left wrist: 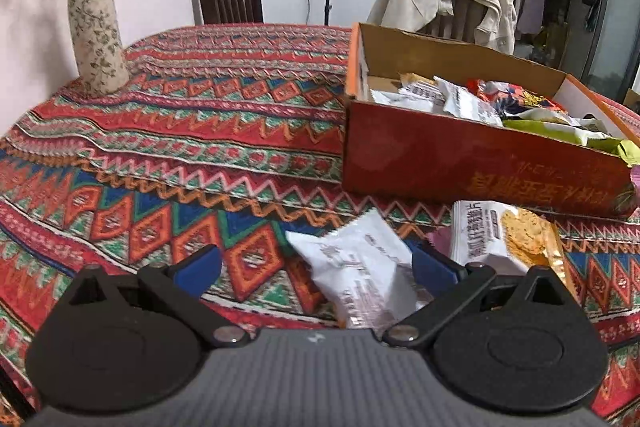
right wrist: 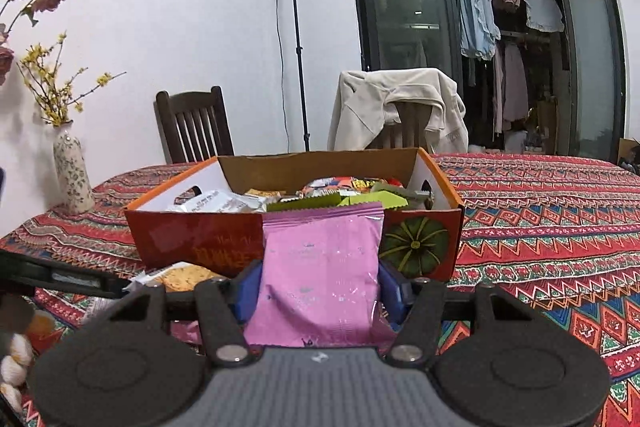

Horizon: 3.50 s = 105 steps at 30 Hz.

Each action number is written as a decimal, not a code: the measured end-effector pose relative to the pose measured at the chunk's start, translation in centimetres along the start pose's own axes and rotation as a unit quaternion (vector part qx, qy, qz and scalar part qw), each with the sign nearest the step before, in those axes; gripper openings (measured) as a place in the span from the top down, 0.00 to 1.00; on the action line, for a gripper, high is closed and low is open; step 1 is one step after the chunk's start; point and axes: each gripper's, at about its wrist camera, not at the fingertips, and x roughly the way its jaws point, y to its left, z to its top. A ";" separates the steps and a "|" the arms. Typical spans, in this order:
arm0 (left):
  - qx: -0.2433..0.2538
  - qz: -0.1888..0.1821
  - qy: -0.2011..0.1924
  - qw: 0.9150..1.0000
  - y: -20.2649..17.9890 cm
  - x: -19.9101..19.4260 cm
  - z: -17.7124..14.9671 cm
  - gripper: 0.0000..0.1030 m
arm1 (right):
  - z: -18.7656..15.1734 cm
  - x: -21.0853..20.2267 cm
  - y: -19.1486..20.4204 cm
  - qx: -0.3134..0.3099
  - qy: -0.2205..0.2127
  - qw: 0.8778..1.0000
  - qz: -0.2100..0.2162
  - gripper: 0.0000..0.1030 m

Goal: Organize snacks
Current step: 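Grasp a white sachet with the left tool while the right tool holds the pink packet, then carry the pink packet and white sachet into the box and open both tools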

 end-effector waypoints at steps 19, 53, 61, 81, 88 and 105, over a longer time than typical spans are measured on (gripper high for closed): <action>0.015 0.027 0.006 1.000 0.9 -0.1 -0.6 0.00 | -0.1 -0.9 0.6 -0.017 -0.017 1.000 0.015 0.42; 0.018 -0.071 -0.114 0.991 1.2 -7.2 -1.3 0.54 | 0.0 -1.0 0.5 -0.002 -0.015 1.000 0.024 0.42; 0.031 -0.110 -0.161 0.980 -0.4 -9.0 0.9 0.54 | 1.7 -2.2 0.6 -0.009 -0.035 0.999 0.013 0.42; -0.004 -0.134 -0.229 0.964 -4.9 -8.7 8.4 0.54 | 9.3 1.5 1.2 -0.009 -0.073 0.997 -0.027 0.42; -0.022 -0.127 -0.237 0.963 -6.1 -6.2 10.3 0.54 | 10.6 5.5 0.2 0.013 -0.066 0.997 -0.042 0.42; -0.002 -0.095 -0.211 0.973 -6.5 1.2 9.8 0.54 | 8.5 10.8 -1.8 0.033 -0.039 0.998 -0.037 0.42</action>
